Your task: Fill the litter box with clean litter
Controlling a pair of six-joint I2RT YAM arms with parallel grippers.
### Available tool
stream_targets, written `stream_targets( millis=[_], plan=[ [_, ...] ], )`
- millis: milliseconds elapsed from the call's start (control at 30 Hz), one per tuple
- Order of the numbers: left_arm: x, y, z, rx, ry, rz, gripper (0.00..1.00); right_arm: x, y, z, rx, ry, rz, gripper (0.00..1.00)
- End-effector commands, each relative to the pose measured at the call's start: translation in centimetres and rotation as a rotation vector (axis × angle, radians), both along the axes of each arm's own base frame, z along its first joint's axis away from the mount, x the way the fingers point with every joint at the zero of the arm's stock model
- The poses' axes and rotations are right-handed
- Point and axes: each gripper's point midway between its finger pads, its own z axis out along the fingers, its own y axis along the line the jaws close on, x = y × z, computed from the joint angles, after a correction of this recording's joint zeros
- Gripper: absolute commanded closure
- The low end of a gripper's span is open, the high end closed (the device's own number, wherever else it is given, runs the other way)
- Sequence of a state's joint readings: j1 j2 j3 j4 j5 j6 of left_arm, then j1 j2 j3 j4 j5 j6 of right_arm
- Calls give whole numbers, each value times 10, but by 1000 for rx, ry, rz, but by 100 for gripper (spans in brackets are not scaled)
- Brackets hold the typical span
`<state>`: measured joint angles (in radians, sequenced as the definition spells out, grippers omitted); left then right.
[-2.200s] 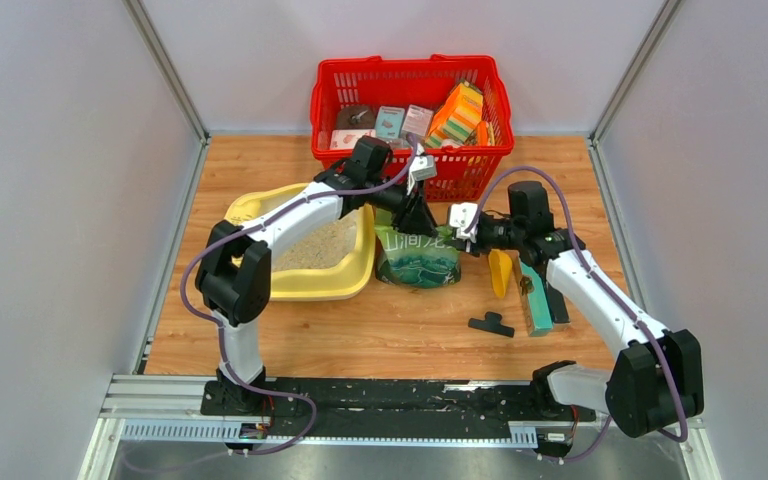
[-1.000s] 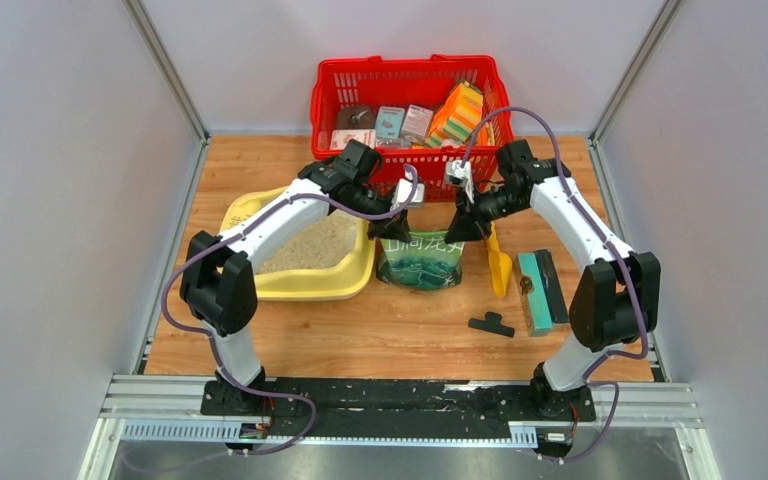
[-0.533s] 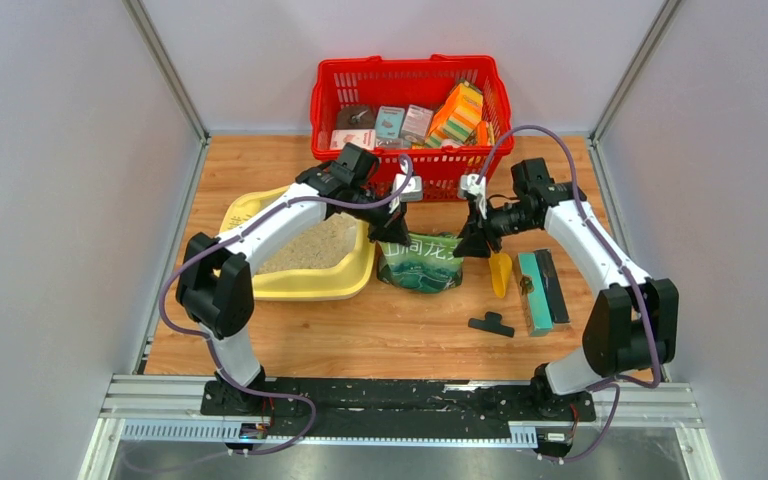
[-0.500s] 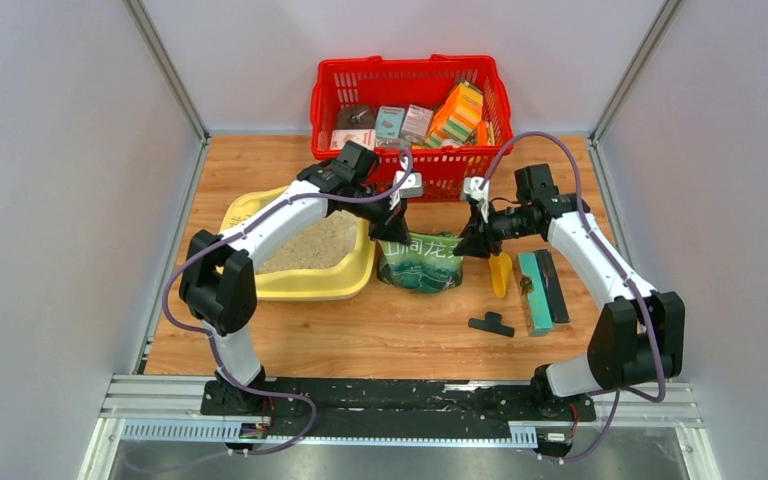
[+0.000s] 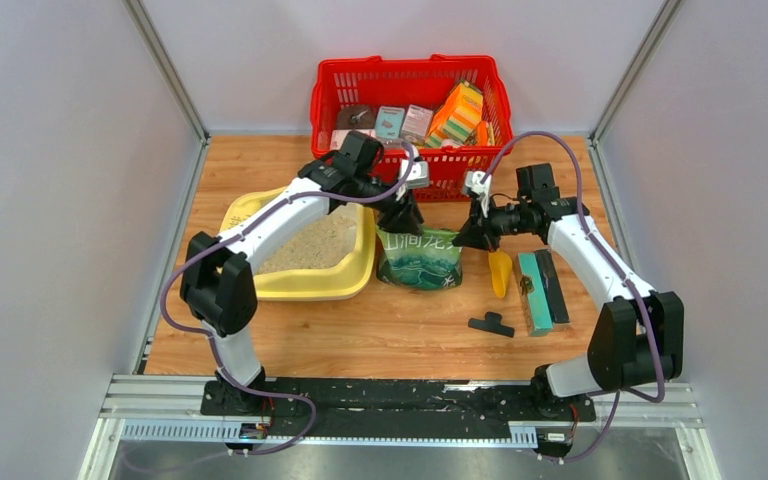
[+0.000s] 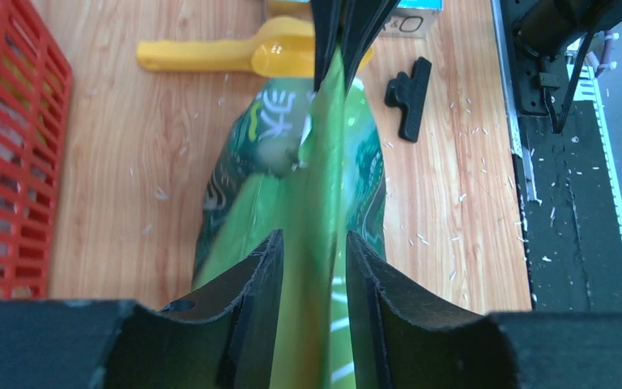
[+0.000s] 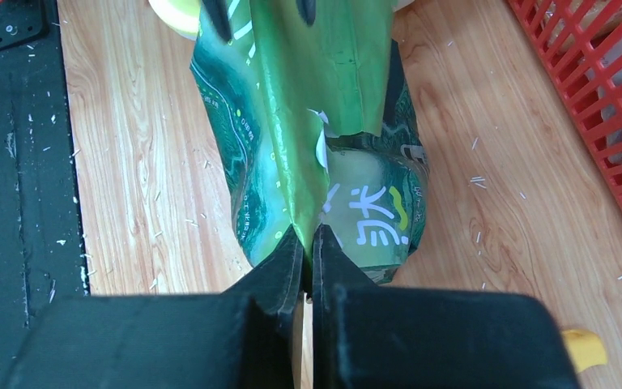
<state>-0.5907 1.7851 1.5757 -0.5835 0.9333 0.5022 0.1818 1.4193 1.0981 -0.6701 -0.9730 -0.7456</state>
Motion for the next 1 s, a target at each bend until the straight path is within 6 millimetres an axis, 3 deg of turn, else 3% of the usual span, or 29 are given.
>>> stream_targets(
  millis=[0,200,567,700,800,833,900,967],
  plan=[
    [0,-45,34,-109,-81,-79,57,10,8,20,39,-11,28,100],
    [-1,-61,17,-110,-81,-91,57,6,11,25,68,24,25,100],
    [4,-56,-10,-67,-94,-52,57,6,13,28,78,37,24,100],
    [5,-58,-16,-66,-69,-50,67,4,12,27,73,42,19,100],
    [4,-61,-16,-75,-46,-50,90,5,10,23,64,57,0,87],
    [4,-61,-16,-77,-39,-46,99,6,8,25,58,57,-15,72],
    [3,-61,-14,-75,-20,-41,100,12,-3,35,65,80,-93,59],
    [1,-59,-12,-68,-10,-34,100,15,-17,54,90,79,-159,41]
  ],
)
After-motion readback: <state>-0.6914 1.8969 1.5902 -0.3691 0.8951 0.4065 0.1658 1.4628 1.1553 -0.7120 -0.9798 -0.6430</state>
